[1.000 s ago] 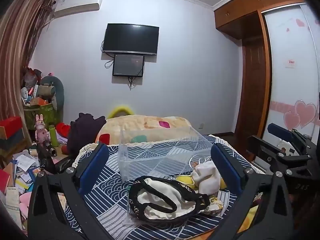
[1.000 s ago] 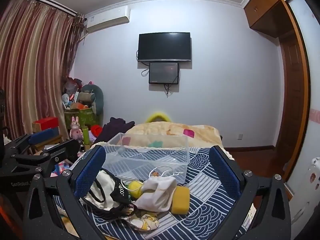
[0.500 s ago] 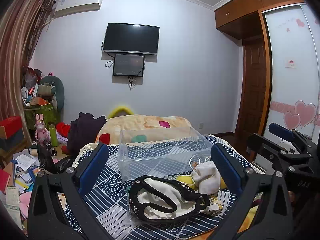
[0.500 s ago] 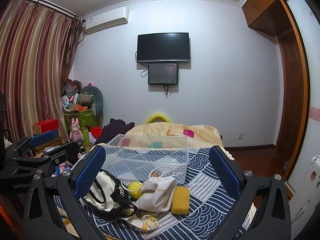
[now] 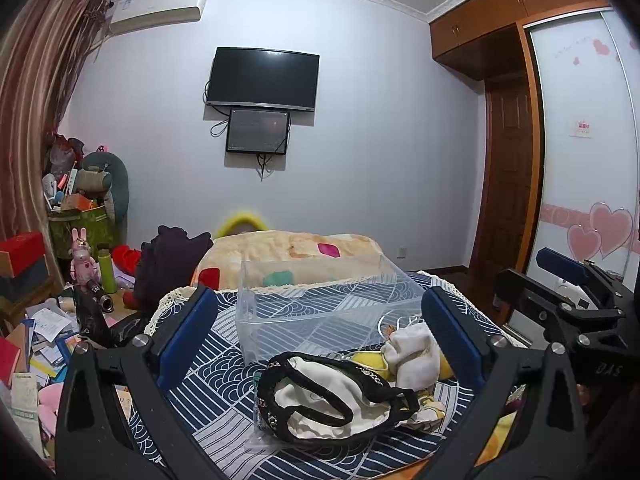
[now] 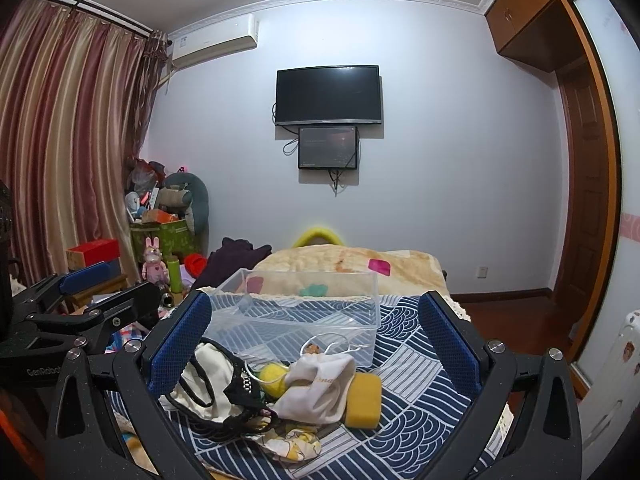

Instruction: Organize soft objects

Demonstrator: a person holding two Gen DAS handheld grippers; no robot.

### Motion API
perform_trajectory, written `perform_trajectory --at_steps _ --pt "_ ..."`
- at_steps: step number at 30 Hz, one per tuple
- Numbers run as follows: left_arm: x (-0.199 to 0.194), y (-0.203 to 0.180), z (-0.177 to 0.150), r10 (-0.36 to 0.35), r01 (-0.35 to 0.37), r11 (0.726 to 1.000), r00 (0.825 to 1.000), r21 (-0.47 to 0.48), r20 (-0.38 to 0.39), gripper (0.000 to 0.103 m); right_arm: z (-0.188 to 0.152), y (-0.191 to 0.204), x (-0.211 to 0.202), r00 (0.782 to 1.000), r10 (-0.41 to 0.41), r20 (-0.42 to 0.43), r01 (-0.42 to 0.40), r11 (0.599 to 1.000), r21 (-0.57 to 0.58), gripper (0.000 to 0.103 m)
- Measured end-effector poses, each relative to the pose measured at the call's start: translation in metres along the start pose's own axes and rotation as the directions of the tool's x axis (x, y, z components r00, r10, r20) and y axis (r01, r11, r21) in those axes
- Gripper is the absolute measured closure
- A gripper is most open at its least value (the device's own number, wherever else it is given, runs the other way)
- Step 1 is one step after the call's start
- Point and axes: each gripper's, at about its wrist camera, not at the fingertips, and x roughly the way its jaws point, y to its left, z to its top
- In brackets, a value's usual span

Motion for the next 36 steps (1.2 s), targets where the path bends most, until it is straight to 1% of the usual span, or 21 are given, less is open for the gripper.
perform_trajectory --at_steps 31,36 --pt "0.0007 0.0004 -0.001 -0.004 0.004 1.0 1.0 -0.008 0.0 0.0 -0.0013 0.0023 -0.0007 1.0 0.012 -0.002 -0.012 1.0 0.013 0.0" --pt "0.0022 -0.0003 -0.0011 -0.015 0.015 1.0 1.0 -0.005 -0.001 0.0 -0.0024 -0.0001 0.0014 1.0 0.022 -0.007 -0.021 1.0 0.022 0.0"
